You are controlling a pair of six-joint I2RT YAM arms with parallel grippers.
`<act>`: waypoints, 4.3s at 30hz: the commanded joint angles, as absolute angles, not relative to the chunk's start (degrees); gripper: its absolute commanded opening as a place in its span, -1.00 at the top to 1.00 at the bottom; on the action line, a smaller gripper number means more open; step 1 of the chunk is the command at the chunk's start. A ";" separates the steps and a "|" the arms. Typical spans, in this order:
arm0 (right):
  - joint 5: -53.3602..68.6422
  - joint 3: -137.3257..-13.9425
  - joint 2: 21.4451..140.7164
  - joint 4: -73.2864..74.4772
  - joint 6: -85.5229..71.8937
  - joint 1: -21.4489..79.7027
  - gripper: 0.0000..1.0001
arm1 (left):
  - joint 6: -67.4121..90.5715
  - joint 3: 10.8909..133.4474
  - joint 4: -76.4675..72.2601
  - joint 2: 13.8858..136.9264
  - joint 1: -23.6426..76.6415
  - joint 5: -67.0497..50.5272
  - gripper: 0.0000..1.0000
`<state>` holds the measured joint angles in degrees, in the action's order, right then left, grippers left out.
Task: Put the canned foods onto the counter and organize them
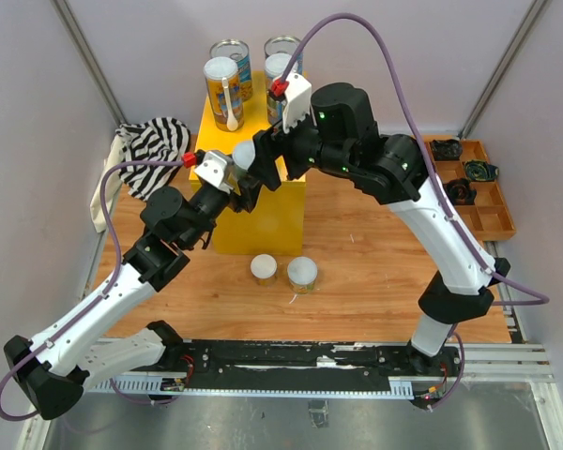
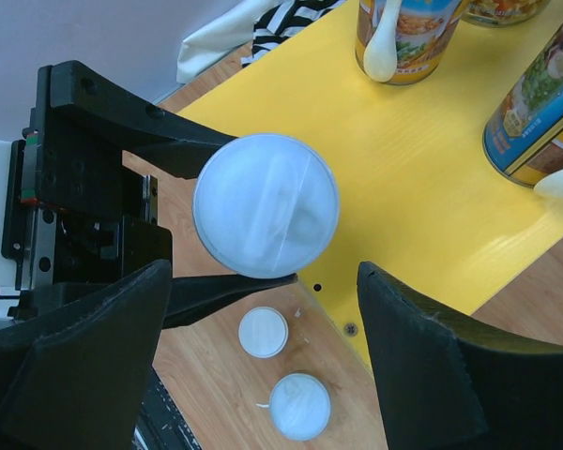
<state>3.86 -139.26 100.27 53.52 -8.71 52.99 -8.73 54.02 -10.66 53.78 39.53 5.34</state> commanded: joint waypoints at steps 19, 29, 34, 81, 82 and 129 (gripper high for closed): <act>-0.79 -128.05 90.19 46.95 -8.85 52.50 -0.62 | -1.22 56.88 -13.01 52.69 34.05 11.49 0.28; -0.36 -125.06 88.33 46.36 -8.78 52.52 -0.63 | 2.62 57.71 -11.98 53.80 28.59 8.37 0.29; -0.19 -122.42 86.92 45.66 -8.70 52.55 -0.62 | 3.23 58.44 -11.71 54.76 27.29 6.99 0.28; -0.01 -116.43 83.32 45.19 -8.49 52.52 -0.64 | 7.13 58.45 -13.75 58.18 24.88 7.54 -0.90; 0.00 -116.42 83.32 45.24 -8.52 52.48 -0.64 | 7.21 58.37 -13.74 58.14 24.87 7.31 -0.90; -11.19 -93.40 67.60 43.26 -12.40 52.54 -0.64 | 15.46 36.80 5.53 27.07 37.95 8.57 -0.85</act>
<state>-9.17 -95.31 69.54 44.29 -10.72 52.95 13.15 39.11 5.89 28.82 35.79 4.82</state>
